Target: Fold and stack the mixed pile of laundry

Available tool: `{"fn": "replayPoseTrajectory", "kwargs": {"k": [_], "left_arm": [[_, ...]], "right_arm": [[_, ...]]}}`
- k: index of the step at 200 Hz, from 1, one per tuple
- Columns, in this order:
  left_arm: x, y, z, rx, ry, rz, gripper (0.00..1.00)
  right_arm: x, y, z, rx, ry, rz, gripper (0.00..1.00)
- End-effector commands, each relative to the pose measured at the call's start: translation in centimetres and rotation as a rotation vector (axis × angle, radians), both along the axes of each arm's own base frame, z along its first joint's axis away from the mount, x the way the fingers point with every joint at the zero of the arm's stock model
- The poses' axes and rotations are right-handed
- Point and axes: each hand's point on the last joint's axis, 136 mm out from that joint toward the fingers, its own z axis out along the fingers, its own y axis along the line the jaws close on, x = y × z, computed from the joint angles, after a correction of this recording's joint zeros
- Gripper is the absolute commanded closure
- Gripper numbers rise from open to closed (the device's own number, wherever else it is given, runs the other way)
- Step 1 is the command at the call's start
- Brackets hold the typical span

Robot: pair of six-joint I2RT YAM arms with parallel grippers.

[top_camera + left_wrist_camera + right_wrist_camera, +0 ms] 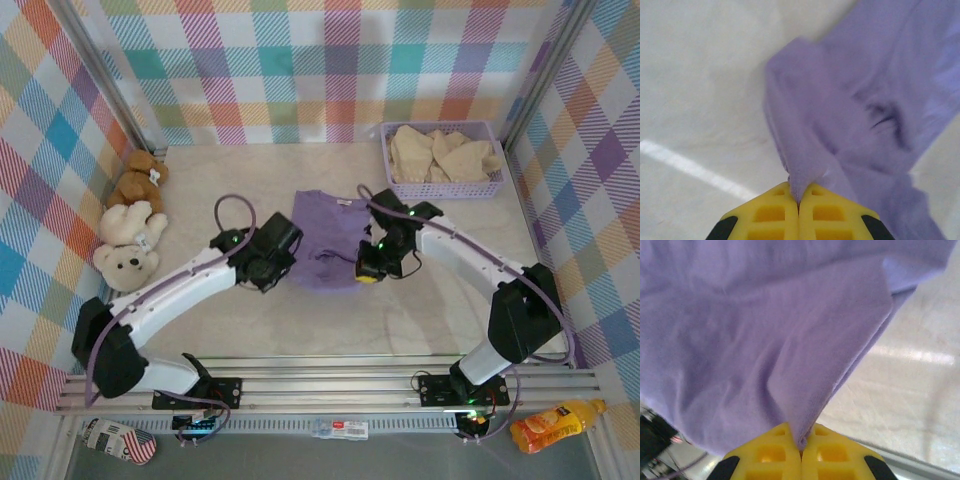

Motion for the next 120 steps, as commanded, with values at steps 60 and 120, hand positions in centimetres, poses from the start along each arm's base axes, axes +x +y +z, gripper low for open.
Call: {"fn": "replayPoseTrajectory", "kwargs": {"k": [60, 120], "left_arm": [[18.6, -1.5, 1.7, 0.053, -0.135, -0.026, 1.0], [28.7, -4.1, -2.6, -0.067, -0.043, -0.078, 0.0]], "right_arm": [[16.6, -1.5, 2.3, 0.197, -0.077, -0.301, 0.96], [28.0, -5.9, 0.3, 0.138, -0.163, -0.534, 0.16]]}}
